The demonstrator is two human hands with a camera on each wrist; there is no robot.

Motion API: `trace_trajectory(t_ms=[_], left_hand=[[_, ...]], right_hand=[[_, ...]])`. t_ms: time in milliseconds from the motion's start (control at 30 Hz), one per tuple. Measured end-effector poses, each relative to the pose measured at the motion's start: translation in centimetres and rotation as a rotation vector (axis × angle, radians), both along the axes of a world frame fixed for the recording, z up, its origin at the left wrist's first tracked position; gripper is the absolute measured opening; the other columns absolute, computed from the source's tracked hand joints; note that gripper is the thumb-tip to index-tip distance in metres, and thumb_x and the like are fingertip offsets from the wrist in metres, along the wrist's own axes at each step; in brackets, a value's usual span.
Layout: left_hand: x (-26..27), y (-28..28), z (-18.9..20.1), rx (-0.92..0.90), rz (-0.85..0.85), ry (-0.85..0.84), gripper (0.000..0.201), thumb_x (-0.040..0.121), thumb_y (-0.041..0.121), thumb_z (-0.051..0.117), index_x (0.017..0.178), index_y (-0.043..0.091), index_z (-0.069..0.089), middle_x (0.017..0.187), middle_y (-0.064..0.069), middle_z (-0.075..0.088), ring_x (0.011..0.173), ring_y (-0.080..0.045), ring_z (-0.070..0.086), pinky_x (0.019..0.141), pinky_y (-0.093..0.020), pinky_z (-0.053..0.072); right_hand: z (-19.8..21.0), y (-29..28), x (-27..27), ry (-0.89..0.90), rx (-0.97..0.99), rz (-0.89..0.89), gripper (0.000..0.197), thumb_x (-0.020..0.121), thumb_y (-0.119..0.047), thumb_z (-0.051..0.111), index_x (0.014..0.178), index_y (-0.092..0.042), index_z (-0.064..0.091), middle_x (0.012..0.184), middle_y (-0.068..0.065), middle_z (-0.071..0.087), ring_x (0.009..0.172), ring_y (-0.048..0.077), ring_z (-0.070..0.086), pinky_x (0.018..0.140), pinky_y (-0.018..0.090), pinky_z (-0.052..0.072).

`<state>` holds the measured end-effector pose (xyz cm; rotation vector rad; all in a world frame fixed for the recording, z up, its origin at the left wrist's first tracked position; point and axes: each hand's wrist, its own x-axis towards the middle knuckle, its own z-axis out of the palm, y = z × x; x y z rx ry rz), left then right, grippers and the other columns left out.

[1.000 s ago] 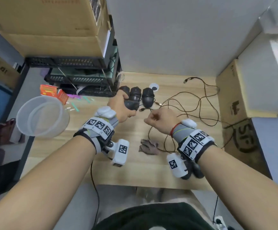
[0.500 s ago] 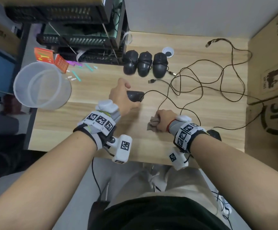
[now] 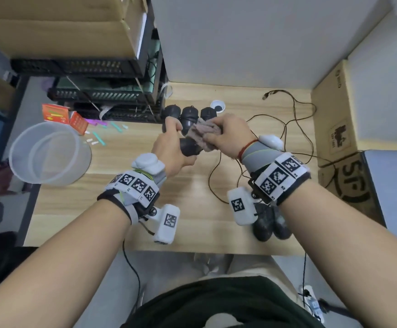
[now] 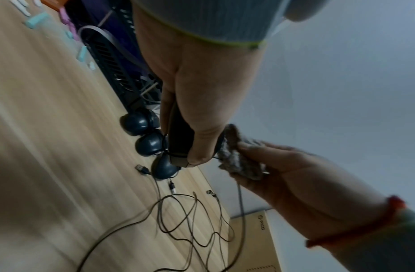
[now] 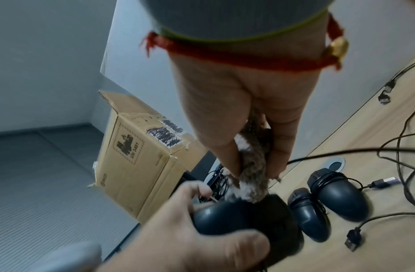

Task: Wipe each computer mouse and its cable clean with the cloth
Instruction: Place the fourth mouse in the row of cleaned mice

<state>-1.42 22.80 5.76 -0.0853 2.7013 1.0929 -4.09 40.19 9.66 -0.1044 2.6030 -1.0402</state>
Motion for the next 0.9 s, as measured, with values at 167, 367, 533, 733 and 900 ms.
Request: trace_trajectory(t_ms=[167, 367, 533, 733, 900], left_hand=[[-0.9, 0.9, 1.8, 0.099, -0.060, 0.051, 0.075, 0.063, 0.025, 0.081, 0.110, 0.022, 0.022, 0.084, -0.004, 0.058, 0.074, -0.036, 0.058, 0.068, -0.046, 0.052], [-1.7, 0.0, 2.6, 0.125, -0.035, 0.068, 0.079, 0.067, 0.016, 0.088, 0.111, 0.021, 0.022, 0.086, 0.004, 0.056, 0.069, -0.014, 0.054, 0.069, -0.032, 0.049], [-2.6, -0.4, 3.1, 0.110, -0.026, 0.066, 0.081, 0.067, 0.016, 0.089, 0.111, 0.017, 0.022, 0.087, -0.002, 0.056, 0.072, -0.020, 0.050, 0.069, -0.035, 0.046], [-3.3, -0.6, 3.9, 0.098, -0.034, 0.084, 0.082, 0.062, 0.018, 0.092, 0.109, 0.021, 0.024, 0.098, -0.015, 0.063, 0.084, -0.031, 0.061, 0.078, -0.046, 0.054], [-4.2, -0.3, 3.9, 0.122, -0.004, 0.090, 0.081, 0.062, 0.016, 0.090, 0.110, 0.019, 0.024, 0.090, -0.013, 0.062, 0.074, -0.027, 0.055, 0.073, -0.041, 0.052]], right_hand=[[1.3, -1.5, 0.4, 0.156, -0.010, 0.196, 0.022, 0.091, -0.024, 0.064, 0.111, -0.020, 0.074, 0.086, 0.006, 0.059, 0.081, 0.019, 0.052, 0.067, 0.027, 0.031], [1.9, -0.7, -1.0, 0.129, -0.027, 0.205, 0.025, 0.092, -0.021, 0.063, 0.113, -0.031, 0.074, 0.083, 0.001, 0.069, 0.081, 0.015, 0.060, 0.078, 0.028, 0.046], [2.6, -1.8, -0.9, 0.202, -0.063, 0.239, 0.026, 0.090, -0.017, 0.067, 0.114, -0.026, 0.073, 0.085, 0.000, 0.056, 0.081, 0.015, 0.053, 0.078, 0.027, 0.042], [2.2, -0.8, -3.0, 0.026, 0.029, 0.088, 0.018, 0.094, -0.013, 0.059, 0.098, -0.015, 0.077, 0.066, -0.003, 0.065, 0.061, 0.013, 0.063, 0.054, 0.012, 0.041], [3.6, -1.9, -2.9, 0.073, 0.037, 0.120, 0.023, 0.093, -0.014, 0.058, 0.089, -0.029, 0.075, 0.067, -0.006, 0.061, 0.059, 0.005, 0.053, 0.053, 0.021, 0.038]])
